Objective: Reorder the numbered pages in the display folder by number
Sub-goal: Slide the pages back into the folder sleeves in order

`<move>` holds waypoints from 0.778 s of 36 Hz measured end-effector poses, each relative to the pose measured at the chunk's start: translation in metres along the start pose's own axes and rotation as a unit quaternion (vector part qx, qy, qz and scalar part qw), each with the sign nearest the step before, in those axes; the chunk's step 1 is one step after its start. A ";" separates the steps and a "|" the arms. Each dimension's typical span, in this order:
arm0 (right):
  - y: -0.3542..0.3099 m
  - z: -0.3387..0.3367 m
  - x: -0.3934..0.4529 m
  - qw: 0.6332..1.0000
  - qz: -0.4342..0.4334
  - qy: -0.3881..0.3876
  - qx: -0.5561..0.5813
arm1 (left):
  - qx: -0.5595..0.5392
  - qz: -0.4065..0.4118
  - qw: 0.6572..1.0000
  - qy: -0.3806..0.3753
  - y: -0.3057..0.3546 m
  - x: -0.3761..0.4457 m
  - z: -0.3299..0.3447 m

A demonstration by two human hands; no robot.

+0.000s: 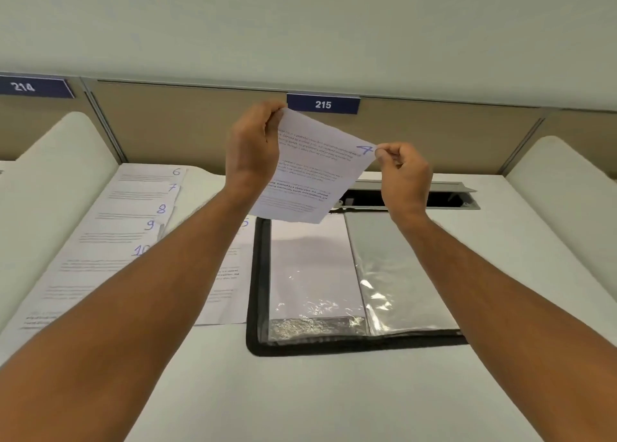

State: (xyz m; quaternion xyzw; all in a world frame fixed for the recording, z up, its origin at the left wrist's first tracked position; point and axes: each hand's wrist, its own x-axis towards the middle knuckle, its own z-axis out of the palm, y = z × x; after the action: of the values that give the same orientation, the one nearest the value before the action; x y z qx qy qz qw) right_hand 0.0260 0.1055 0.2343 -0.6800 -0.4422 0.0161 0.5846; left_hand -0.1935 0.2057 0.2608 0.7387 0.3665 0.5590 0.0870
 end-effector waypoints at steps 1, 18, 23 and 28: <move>0.003 -0.007 0.000 1.000 0.008 0.006 0.009 | -0.014 -0.004 1.000 0.001 0.006 -0.003 0.004; 0.067 -0.079 -0.012 0.991 0.108 0.022 0.072 | -0.103 -0.206 0.973 -0.028 0.061 -0.088 0.073; 0.090 -0.094 -0.027 0.977 0.180 -0.053 0.098 | -0.127 -0.286 0.950 -0.016 0.068 -0.118 0.090; 0.114 -0.114 -0.043 0.965 0.222 -0.121 0.068 | -0.150 -0.373 0.915 -0.036 0.071 -0.151 0.104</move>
State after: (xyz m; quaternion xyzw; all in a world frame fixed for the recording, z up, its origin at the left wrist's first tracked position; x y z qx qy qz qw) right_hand 0.1278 -0.0019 0.1572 -0.7126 -0.3456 0.2579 0.5534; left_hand -0.0860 0.0877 0.1463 0.5462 0.5233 0.5079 0.4121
